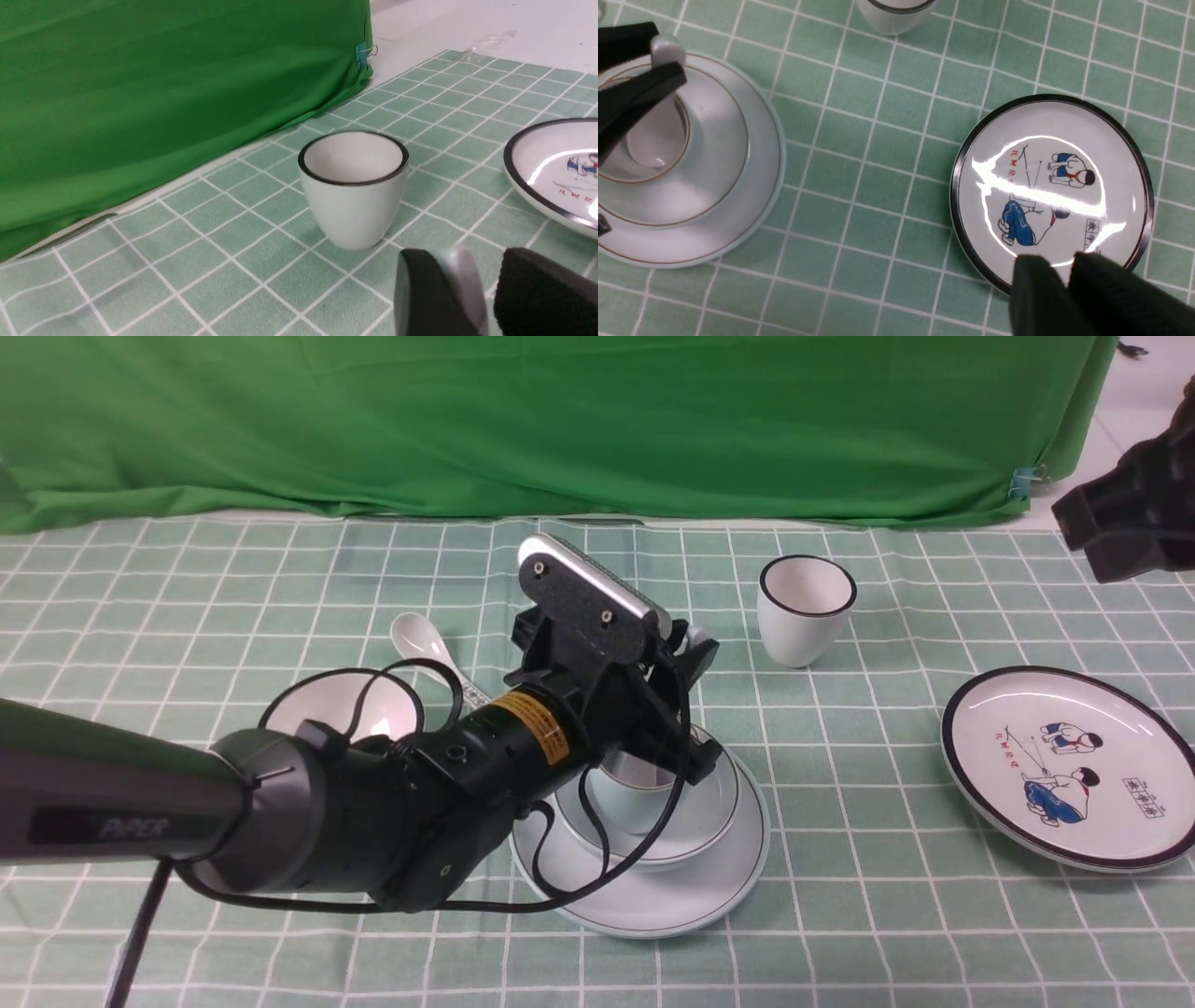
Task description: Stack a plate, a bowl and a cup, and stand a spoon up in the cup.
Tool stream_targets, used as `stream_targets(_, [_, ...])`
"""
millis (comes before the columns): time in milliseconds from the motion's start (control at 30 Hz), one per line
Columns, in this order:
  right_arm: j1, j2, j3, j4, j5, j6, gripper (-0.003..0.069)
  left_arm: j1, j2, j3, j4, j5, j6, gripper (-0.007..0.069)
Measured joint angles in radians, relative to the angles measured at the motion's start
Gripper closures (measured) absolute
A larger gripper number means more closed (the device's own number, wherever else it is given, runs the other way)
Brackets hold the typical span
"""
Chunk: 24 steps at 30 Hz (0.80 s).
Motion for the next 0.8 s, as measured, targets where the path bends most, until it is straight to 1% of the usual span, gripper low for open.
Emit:
stream_targets(33, [0.0,0.0,0.0,0.0,0.0,0.0,0.0515,0.0,-0.002,0.0,0.0,0.005,0.0,0.0379])
stream_targets(67, [0.0,-0.001,0.0,0.0,0.002,-0.01,0.0516,0.0,-0.014,0.0,0.0,0.055,0.0,0.0334])
stream_targets(100, [0.0,-0.007,0.0,0.0,0.006,-0.018,0.0519,0.0,-0.03,0.0,-0.004,0.117,0.0,0.0307])
stream_targets(133, [0.0,-0.01,0.0,0.0,0.007,-0.018,0.0521,0.0,-0.038,0.0,-0.007,0.128,0.0,0.0304])
stream_targets(167, [0.0,-0.016,0.002,0.0,0.007,-0.018,0.0523,0.0,-0.058,0.0,-0.014,0.176,0.0,0.0293])
stream_targets(233, [0.0,-0.077,0.005,0.0,-0.003,-0.018,0.0533,0.003,-0.159,0.0,-0.069,0.355,0.0,0.0277])
stream_targets(267, [0.0,-0.083,0.006,0.0,-0.006,-0.018,0.0534,0.004,-0.176,0.0,-0.074,0.365,0.0,0.0277])
stream_targets(300, [0.0,-0.134,0.006,-0.002,-0.024,-0.025,0.0534,0.016,-0.258,0.0,-0.089,0.466,0.0,0.0285])
stream_targets(333, [0.0,-0.169,0.006,-0.006,-0.032,-0.027,0.0534,0.023,-0.296,0.0,-0.091,0.496,0.0,0.0291])
stream_targets(433, [0.0,-0.265,0.023,-0.011,-0.061,-0.027,0.0534,0.044,-0.409,0.0,-0.096,0.627,-0.008,0.0337])
stream_targets(467, [0.0,-0.303,0.037,-0.011,-0.079,-0.026,0.0534,0.053,-0.455,0.0,-0.096,0.688,-0.014,0.0367])
stream_targets(500, [0.0,-0.377,0.075,-0.011,-0.115,-0.026,0.0534,0.066,-0.509,0.0,-0.099,0.776,-0.024,0.042])
stream_targets(533, [0.0,-0.411,0.089,-0.011,-0.128,-0.026,0.0534,0.068,-0.526,0.0,-0.099,0.788,-0.026,0.0428])
stream_targets(600, [0.0,-0.569,0.198,-0.012,-0.224,-0.026,0.055,0.097,-0.631,0.001,-0.099,0.941,-0.029,0.0547])
stream_targets(633, [0.0,-0.644,0.255,-0.012,-0.271,-0.026,0.0564,0.111,-0.67,0.005,-0.099,0.996,-0.03,0.0582])
stream_targets(733, [0.0,-0.823,0.41,-0.012,-0.396,-0.026,0.0604,0.139,-0.765,0.033,-0.099,1.065,-0.038,0.0611])
stream_targets(800, [0.0,-0.966,0.524,-0.012,-0.484,-0.027,0.063,0.154,-0.837,0.065,-0.099,1.079,-0.053,0.0617])
